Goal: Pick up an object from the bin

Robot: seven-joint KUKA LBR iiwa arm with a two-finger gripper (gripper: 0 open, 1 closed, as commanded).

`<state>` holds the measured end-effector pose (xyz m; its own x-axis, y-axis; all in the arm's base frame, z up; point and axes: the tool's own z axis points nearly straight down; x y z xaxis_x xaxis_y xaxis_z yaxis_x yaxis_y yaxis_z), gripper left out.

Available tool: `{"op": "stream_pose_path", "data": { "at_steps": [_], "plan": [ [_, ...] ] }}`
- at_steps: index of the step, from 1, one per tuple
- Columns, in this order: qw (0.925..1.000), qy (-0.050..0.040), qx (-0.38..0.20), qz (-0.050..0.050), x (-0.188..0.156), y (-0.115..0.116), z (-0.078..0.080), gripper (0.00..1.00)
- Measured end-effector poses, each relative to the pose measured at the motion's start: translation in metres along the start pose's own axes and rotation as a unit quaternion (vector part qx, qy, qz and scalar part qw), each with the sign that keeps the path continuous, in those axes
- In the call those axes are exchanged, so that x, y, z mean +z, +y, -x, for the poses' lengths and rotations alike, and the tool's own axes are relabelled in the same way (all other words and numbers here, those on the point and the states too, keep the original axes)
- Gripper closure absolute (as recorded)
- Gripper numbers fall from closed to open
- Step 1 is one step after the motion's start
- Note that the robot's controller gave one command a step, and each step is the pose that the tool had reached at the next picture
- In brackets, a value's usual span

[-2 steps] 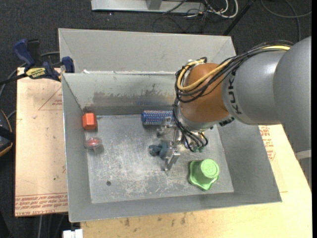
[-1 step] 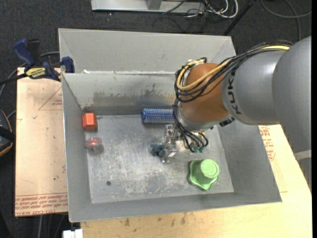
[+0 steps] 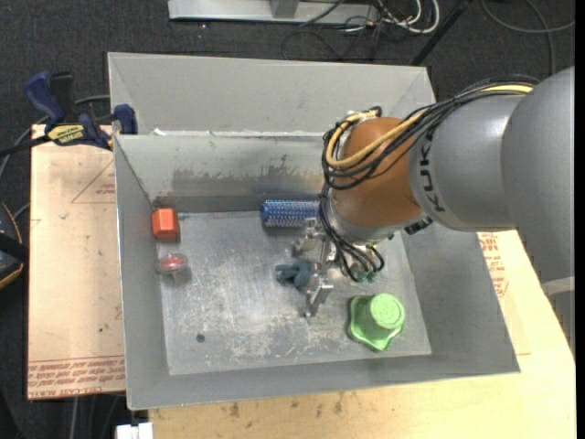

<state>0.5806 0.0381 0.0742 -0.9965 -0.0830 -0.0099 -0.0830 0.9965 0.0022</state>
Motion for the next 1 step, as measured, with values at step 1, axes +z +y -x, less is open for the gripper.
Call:
{"op": "stream_pose_path", "data": {
  "at_steps": [1],
  "plan": [
    [1.0000, 0.0010, 0.000, 0.000, -0.0012, 0.0000, 0.0001, 1.00]
  ]
}}
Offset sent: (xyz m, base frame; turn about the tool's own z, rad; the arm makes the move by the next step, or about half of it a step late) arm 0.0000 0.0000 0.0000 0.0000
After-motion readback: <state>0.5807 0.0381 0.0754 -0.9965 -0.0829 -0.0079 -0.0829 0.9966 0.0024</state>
